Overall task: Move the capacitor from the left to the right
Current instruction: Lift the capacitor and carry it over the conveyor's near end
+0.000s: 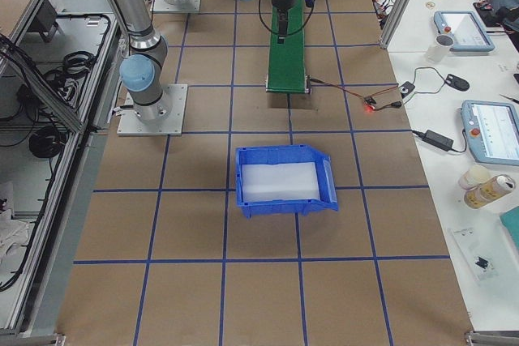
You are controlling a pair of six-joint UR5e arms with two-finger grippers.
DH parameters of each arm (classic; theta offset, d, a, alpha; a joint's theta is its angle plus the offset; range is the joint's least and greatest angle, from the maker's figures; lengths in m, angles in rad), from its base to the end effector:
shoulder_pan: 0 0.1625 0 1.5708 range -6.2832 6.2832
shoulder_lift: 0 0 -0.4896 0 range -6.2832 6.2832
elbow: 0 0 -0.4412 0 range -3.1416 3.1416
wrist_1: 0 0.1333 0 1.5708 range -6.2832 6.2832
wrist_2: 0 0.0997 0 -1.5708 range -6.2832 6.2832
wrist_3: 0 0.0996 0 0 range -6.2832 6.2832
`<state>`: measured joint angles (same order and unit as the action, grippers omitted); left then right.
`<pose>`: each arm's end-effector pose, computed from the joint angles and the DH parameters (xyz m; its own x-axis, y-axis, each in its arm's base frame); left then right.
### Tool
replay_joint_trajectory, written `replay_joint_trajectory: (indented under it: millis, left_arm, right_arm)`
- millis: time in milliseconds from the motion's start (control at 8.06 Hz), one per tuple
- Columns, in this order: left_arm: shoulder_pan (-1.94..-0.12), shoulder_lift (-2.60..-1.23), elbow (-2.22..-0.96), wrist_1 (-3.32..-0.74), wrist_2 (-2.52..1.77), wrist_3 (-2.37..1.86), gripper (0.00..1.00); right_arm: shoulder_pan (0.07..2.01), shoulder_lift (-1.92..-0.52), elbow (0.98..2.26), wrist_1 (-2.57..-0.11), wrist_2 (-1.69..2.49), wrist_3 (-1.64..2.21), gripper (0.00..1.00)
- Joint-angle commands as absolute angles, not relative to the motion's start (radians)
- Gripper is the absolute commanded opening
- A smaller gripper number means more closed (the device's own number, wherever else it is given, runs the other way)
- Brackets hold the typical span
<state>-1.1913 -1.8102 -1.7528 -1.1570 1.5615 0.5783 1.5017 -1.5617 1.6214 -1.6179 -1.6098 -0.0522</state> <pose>0.1041 -0.6234 0.3573 -0.9802 0.1974 0.0119 0.1975 0.9803 0.0013 0.0916 -0.5509 0.5250 -0.9991 0.0164 0.0383 0.0169 0.9997 0.0146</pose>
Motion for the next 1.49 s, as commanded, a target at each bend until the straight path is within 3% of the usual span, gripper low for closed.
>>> replay_joint_trajectory:
  millis: [0, 496, 744, 868, 1364]
  left_arm:
    - [-1.22, -1.868, -1.75, -1.149, 1.488, 0.519, 0.0]
    - [-1.224, -1.936, -1.75, -1.149, 1.485, 0.413, 0.0]
    - [-1.244, -1.927, -1.75, -1.167, 1.5, 0.345, 0.73]
    - [-1.271, -1.913, -1.75, -1.175, 1.535, 0.338, 1.0]
    - [-1.361, -1.723, -1.749, -1.349, 1.624, 0.272, 1.0]
  right_arm:
    - [1.502, -1.562, 1.621, -1.618, -1.611, -0.052, 1.0]
    - [1.502, -1.562, 1.621, -1.618, -1.611, -0.052, 1.0]
    - [1.502, -1.563, 1.621, -1.618, -1.612, -0.054, 1.0]
    - [1.502, -1.563, 1.621, -1.618, -1.612, -0.054, 1.0]
    - [1.502, -1.563, 1.621, -1.617, -1.612, -0.054, 1.0]
